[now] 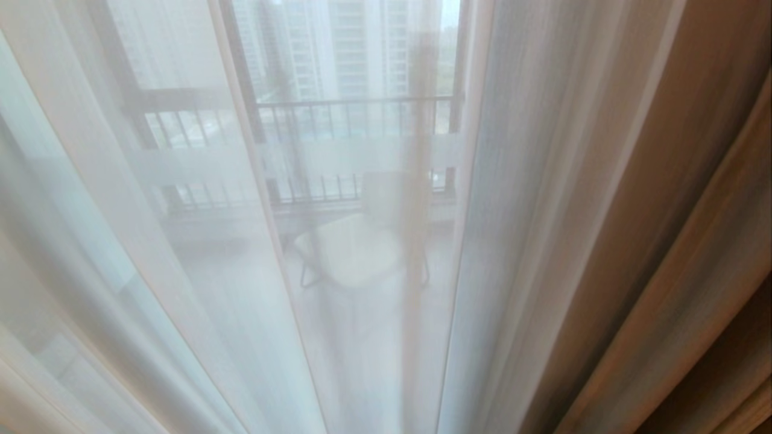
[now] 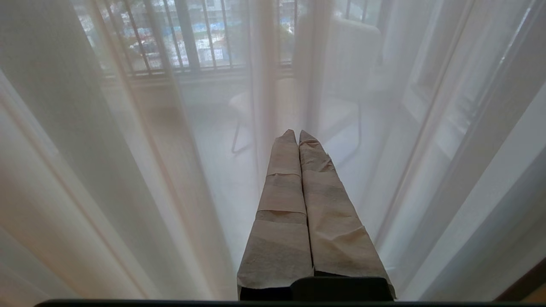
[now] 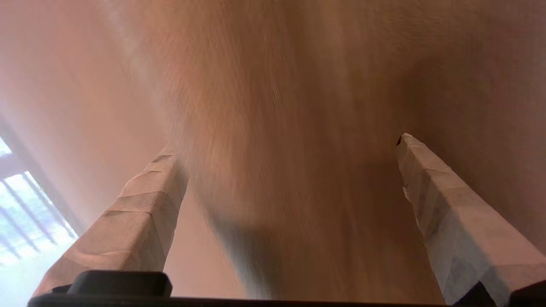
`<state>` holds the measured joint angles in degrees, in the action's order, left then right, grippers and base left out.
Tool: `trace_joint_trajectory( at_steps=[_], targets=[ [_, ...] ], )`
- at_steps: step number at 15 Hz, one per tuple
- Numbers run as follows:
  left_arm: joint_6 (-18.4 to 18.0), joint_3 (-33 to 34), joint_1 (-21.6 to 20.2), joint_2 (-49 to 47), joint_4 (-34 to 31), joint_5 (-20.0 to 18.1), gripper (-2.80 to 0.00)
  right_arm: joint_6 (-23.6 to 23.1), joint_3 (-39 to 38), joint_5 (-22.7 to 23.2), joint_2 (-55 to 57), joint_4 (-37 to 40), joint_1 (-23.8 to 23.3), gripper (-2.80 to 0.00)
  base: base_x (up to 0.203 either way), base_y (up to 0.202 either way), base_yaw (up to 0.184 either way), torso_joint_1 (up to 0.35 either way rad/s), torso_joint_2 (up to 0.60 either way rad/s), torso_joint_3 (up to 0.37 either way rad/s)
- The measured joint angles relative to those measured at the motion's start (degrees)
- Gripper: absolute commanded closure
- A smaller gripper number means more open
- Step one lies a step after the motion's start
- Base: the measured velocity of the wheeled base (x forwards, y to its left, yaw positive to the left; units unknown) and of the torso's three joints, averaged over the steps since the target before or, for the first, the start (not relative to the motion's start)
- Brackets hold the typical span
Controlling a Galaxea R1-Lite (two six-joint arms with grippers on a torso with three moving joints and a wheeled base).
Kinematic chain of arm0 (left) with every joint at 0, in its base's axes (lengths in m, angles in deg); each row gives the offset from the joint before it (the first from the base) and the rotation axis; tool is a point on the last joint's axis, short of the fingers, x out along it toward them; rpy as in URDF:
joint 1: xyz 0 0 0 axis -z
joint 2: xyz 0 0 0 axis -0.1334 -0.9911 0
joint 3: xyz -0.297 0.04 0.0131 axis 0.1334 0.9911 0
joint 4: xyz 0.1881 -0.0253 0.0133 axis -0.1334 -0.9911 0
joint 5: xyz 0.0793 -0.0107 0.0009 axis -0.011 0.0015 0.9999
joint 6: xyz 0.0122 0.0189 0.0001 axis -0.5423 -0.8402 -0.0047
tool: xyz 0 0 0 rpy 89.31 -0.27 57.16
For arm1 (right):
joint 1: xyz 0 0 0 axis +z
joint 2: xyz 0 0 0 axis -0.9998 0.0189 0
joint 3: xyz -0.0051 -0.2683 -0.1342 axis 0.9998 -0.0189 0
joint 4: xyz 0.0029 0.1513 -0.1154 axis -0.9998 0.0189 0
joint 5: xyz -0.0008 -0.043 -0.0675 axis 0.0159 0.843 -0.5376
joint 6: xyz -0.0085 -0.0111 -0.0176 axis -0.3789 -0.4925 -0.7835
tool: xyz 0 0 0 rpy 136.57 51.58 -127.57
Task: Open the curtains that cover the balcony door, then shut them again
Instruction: Close the outer curtains on both sides
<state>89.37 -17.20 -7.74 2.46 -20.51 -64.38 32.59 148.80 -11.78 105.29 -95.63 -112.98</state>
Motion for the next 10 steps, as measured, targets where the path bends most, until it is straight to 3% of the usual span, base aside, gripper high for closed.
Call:
trace_joint_trajectory(
  at_steps=[4,10],
  targets=[
    [-0.01,0.0,0.0,0.0,0.0,0.0,0.0,1.86,5.79,1.43,5.17,-0.03,0.22,-2.8,0.0,0.0,0.0,0.0,0.0,0.0],
    [-0.01,0.0,0.0,0.02,0.0,-0.02,0.0,1.89,8.53,5.66,10.38,-3.69,0.45,-2.8,0.0,0.0,0.0,0.0,0.0,0.0]
  ],
)
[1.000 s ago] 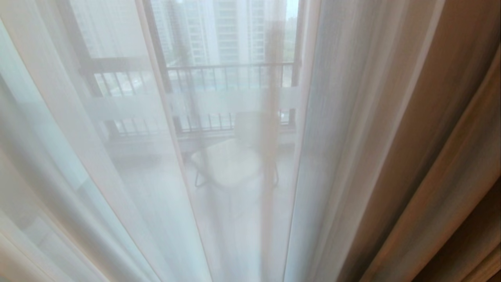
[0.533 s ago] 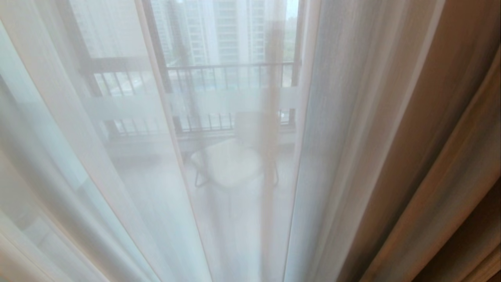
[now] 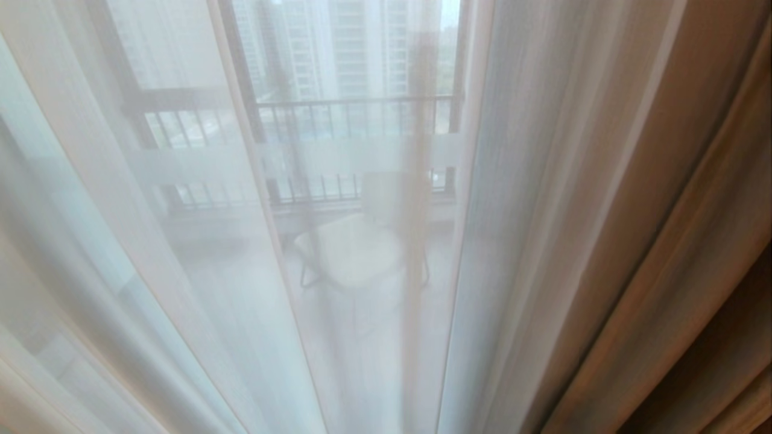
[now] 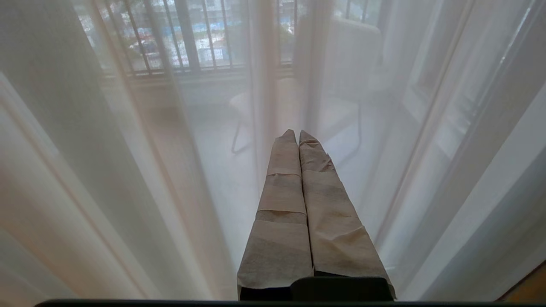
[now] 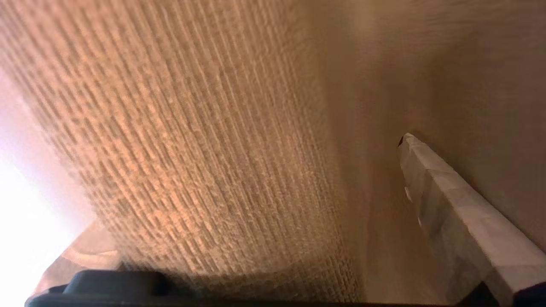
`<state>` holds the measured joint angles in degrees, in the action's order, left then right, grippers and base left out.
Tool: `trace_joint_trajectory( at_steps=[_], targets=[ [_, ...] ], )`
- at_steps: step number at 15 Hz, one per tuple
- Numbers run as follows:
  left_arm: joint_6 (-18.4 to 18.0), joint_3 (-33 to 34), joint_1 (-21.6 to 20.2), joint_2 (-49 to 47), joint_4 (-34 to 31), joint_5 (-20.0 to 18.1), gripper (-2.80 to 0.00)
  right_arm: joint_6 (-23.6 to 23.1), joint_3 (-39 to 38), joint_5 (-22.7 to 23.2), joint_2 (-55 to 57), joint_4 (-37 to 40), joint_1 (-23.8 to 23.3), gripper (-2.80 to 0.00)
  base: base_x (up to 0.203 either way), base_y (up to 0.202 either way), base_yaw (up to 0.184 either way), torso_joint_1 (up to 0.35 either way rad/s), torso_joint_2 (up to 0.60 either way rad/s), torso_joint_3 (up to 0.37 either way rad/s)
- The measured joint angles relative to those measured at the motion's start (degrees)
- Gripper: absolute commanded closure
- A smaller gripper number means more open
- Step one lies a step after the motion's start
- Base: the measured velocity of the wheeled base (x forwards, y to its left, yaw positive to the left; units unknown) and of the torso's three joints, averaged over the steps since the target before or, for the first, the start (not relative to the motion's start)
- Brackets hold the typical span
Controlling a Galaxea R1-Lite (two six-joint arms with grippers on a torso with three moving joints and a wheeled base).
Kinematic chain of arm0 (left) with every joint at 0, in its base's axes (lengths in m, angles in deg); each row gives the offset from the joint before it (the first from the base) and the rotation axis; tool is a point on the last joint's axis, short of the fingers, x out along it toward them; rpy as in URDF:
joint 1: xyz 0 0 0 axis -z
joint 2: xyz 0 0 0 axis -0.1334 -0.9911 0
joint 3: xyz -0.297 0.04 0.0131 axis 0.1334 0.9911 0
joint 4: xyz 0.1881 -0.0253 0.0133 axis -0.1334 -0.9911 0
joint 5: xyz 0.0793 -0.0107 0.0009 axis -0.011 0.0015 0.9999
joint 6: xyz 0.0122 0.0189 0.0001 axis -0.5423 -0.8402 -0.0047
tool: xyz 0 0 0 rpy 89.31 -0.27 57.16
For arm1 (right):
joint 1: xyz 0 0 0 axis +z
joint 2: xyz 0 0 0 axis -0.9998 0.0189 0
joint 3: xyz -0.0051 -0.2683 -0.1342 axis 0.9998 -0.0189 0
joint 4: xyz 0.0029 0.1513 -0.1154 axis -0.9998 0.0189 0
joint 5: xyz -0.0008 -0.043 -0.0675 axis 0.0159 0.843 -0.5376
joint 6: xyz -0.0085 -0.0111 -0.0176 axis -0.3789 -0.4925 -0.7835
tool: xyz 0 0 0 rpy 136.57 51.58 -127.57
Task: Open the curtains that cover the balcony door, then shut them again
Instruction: Close the outer curtains on both sides
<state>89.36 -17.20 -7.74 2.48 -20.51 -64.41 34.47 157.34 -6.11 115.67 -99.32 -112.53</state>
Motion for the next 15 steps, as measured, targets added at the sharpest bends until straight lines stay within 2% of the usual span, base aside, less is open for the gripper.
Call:
trace_joint_trajectory(
  at_steps=[1,7,15],
  targets=[
    [0.01,0.0,0.0,0.0,0.0,0.02,0.0,-0.04,0.0,0.81,0.69,-1.01,0.02,0.0,0.0,0.0,0.0,0.0,0.0,0.0],
    [0.0,0.0,0.0,0.0,0.01,0.07,0.0,-0.06,-0.38,1.02,2.8,-1.89,0.07,0.0,0.0,0.0,0.0,0.0,0.0,0.0],
    [0.01,0.0,0.0,0.0,0.0,0.02,0.0,-1.01,-2.15,0.57,4.09,-10.6,-0.02,0.0,0.0,0.0,0.0,0.0,0.0,0.0]
  ],
)
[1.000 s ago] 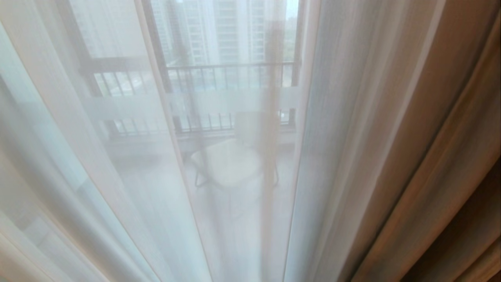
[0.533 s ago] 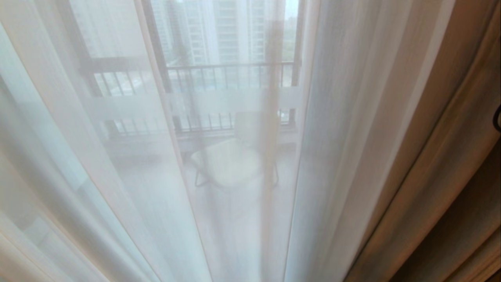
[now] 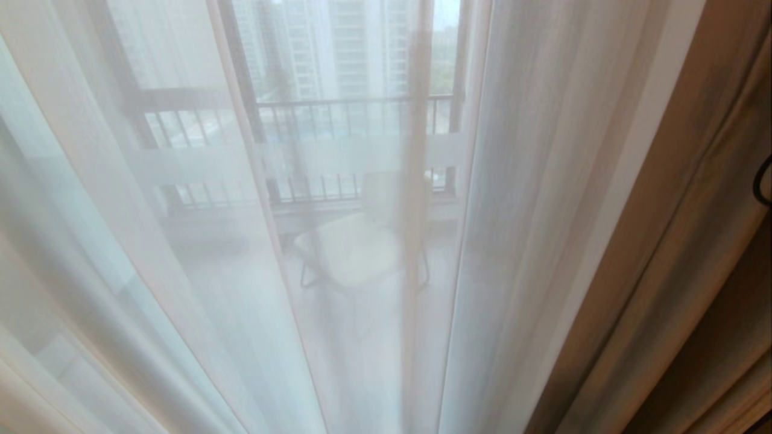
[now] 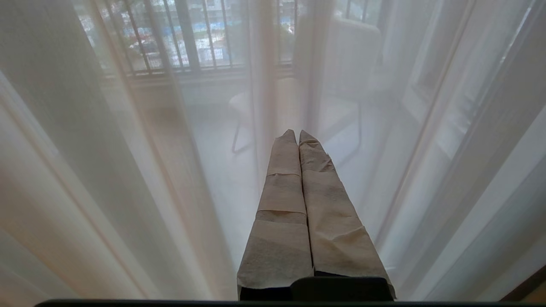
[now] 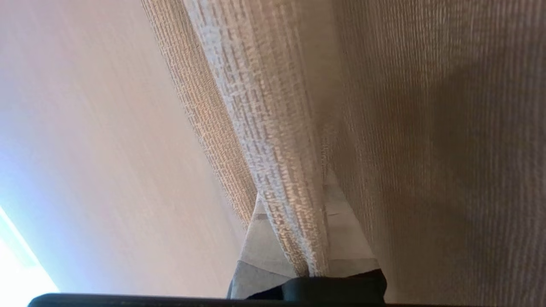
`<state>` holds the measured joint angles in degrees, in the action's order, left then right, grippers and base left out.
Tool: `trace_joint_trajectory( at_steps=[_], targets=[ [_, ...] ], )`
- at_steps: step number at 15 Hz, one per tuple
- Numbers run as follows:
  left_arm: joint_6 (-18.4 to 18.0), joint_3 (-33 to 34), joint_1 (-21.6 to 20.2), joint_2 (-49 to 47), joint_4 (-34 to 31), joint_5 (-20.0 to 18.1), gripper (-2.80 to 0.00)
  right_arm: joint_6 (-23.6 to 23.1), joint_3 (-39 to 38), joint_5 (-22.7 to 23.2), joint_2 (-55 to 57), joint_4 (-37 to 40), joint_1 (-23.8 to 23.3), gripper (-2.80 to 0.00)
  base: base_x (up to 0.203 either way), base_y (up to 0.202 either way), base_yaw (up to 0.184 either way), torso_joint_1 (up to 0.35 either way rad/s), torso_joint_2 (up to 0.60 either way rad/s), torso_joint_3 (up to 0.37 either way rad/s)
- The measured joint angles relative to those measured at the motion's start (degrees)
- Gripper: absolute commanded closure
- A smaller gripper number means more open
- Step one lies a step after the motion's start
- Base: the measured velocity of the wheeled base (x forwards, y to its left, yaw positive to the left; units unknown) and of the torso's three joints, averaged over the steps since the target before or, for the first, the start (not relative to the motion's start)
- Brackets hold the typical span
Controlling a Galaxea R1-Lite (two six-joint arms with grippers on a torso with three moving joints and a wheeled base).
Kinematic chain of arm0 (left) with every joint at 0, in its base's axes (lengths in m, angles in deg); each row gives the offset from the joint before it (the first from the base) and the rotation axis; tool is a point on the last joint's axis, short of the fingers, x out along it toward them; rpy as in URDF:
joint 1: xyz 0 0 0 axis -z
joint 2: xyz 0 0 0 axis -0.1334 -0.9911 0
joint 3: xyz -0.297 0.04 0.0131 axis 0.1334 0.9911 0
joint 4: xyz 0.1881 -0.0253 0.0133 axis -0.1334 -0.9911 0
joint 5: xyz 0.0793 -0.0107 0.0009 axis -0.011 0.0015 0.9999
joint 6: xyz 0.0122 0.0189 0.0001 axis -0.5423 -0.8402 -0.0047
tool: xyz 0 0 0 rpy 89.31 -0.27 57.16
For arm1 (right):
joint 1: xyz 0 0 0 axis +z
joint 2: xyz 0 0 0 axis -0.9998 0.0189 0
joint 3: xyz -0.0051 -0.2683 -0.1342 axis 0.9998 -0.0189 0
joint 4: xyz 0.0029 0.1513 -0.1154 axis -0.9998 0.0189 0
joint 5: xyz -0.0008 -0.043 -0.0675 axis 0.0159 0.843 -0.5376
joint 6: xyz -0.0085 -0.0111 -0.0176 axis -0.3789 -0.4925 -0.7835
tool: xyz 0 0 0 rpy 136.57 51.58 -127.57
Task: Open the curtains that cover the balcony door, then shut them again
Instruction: Close the outer curtains on both sides
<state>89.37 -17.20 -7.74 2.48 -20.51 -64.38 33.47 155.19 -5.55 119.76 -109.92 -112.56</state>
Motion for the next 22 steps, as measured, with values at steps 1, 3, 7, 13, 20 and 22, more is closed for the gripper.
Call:
trace_joint_trajectory(
  at_steps=[1,3,7,13,20,22],
  targets=[
    [-0.01,0.0,0.0,0.0,0.0,0.0,0.0,-0.66,0.19,0.0,0.01,-0.12,0.0,0.0,0.0,0.0,0.0,0.0,0.0,0.0],
    [-0.01,0.0,0.0,0.0,0.0,0.02,0.0,-2.45,0.23,0.11,-0.03,-0.21,0.0,0.0,0.0,0.0,0.0,0.0,0.0,0.0],
    [-0.01,0.0,0.0,0.0,0.0,0.02,0.0,-2.66,0.0,0.11,-0.6,0.16,0.33,0.0,0.0,0.0,0.0,0.0,0.0,0.0],
    [0.0,0.0,0.0,0.0,0.0,0.02,0.0,-2.58,-0.39,0.5,-3.5,1.56,2.0,0.0,0.0,0.0,0.0,0.0,0.0,0.0],
    [-0.01,0.0,0.0,0.0,0.0,0.0,0.0,-2.7,-2.71,0.67,-11.61,6.34,8.81,0.0,0.0,0.0,0.0,0.0,0.0,0.0],
    [0.0,0.0,0.0,0.0,0.0,0.02,0.0,-4.37,-3.52,0.64,-14.36,8.8,12.92,0.0,0.0,0.0,0.0,0.0,0.0,0.0]
  ],
)
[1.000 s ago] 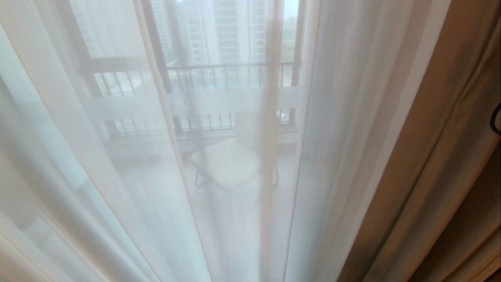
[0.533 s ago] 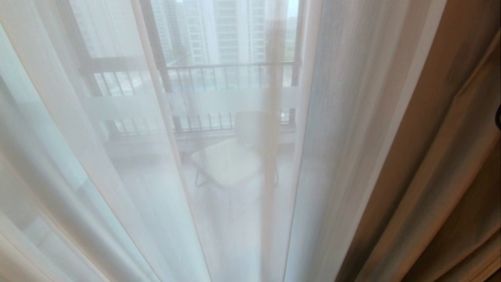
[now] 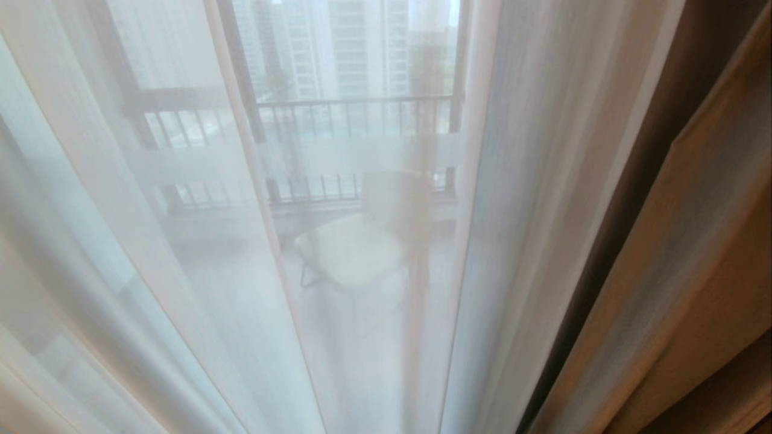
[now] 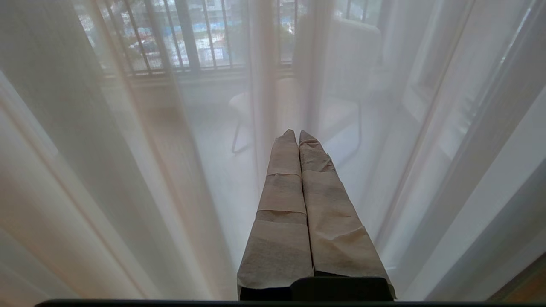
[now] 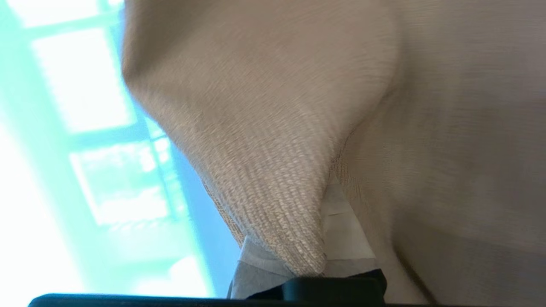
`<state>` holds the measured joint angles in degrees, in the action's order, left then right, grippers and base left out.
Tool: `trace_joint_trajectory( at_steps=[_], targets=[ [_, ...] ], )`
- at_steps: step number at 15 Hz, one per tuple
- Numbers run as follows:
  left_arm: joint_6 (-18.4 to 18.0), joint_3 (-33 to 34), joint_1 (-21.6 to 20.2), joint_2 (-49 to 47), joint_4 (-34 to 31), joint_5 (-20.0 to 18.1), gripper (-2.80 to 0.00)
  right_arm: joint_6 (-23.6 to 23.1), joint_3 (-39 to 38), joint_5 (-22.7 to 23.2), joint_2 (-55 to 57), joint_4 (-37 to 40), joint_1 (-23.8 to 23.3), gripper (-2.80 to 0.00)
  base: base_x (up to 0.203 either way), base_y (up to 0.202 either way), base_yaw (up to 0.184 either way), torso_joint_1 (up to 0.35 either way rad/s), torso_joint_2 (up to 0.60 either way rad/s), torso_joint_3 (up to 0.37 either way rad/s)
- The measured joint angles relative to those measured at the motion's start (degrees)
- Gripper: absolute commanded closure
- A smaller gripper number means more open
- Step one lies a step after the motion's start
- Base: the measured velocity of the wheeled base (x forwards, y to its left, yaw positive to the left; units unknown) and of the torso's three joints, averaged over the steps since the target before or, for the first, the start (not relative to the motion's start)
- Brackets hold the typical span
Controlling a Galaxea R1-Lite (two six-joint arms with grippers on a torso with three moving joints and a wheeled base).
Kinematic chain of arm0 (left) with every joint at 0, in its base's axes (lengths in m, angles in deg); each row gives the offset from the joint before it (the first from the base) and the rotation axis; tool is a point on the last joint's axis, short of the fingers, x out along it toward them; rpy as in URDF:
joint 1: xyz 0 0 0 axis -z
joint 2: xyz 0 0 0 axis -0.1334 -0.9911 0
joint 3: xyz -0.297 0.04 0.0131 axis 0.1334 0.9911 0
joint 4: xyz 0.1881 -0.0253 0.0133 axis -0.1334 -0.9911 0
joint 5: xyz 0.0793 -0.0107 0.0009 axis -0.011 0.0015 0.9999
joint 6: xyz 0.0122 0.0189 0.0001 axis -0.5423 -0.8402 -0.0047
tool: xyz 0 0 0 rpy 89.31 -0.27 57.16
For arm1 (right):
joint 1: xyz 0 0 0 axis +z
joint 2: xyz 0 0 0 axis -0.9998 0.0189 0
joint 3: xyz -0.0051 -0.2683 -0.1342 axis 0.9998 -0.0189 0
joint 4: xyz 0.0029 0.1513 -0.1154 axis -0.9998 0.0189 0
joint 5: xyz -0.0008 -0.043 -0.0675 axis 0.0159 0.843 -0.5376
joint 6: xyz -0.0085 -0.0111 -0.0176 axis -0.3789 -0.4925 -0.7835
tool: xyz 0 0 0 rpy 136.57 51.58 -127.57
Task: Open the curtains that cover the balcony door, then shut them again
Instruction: Close the outer curtains on both sides
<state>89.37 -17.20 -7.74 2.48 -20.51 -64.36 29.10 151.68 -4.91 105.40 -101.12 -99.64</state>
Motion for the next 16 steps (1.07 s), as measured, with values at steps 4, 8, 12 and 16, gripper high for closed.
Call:
trace_joint_trajectory(
  at_steps=[4,8,12,16],
  targets=[
    [-0.01,0.0,0.0,0.0,0.0,0.0,0.0,-3.26,-2.05,-0.11,-4.32,2.94,8.52,0.0,0.0,0.0,0.0,0.0,0.0,0.0],
    [0.0,0.02,0.01,0.0,0.0,-0.02,0.0,-7.28,-2.28,-0.28,-5.27,3.75,15.45,0.0,0.0,0.0,0.0,0.0,0.0,0.0],
    [-0.01,0.02,0.0,0.0,0.0,0.0,0.0,-12.54,-2.36,-2.15,-3.42,3.8,21.56,0.0,0.0,0.0,0.0,0.0,0.0,0.0],
    [-0.01,0.02,0.0,0.0,0.0,-0.02,0.0,-15.77,-1.62,-7.15,-0.39,3.39,28.56,0.0,0.0,0.0,0.0,0.0,0.0,0.0]
  ],
)
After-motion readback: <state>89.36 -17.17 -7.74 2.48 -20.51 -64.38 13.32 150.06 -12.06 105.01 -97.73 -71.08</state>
